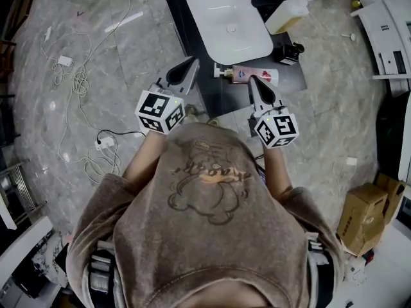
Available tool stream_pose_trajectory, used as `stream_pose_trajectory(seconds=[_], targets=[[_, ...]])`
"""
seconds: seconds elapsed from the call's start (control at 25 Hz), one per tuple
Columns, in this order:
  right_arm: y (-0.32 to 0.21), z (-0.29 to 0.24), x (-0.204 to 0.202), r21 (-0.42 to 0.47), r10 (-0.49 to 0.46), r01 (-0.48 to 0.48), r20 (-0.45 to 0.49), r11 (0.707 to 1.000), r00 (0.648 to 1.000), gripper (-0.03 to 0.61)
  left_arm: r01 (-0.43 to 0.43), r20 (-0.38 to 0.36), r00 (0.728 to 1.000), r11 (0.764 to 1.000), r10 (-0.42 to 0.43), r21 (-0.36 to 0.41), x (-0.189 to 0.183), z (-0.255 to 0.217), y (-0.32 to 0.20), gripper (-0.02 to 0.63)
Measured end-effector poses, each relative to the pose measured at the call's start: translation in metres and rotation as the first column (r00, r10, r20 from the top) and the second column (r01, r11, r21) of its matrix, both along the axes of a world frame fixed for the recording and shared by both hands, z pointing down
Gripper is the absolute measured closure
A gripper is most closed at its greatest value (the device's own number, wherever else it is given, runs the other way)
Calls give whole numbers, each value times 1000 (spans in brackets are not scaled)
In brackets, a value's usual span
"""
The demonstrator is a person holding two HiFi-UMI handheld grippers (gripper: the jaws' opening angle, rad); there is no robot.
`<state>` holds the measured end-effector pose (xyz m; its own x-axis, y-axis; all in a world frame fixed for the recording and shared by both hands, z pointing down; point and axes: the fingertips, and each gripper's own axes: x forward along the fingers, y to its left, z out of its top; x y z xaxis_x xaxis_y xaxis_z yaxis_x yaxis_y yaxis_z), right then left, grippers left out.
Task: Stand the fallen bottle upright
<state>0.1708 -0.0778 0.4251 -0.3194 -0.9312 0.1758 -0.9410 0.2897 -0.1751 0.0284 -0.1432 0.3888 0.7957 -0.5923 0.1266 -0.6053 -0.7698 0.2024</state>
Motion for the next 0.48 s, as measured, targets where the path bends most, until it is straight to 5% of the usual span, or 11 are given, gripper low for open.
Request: stream_pose_trajectory(seconds=[0.36,0.48], targets=[[-14,-1,-3,2,27,-27,-28,1000,999,580,-72,-5,997,997,72,-15,8,7,-8,595],[-17,-1,-8,-10,-13,13,-33,1000,999,515,-85,-5,996,996,85,-16,9,8,-9,595]])
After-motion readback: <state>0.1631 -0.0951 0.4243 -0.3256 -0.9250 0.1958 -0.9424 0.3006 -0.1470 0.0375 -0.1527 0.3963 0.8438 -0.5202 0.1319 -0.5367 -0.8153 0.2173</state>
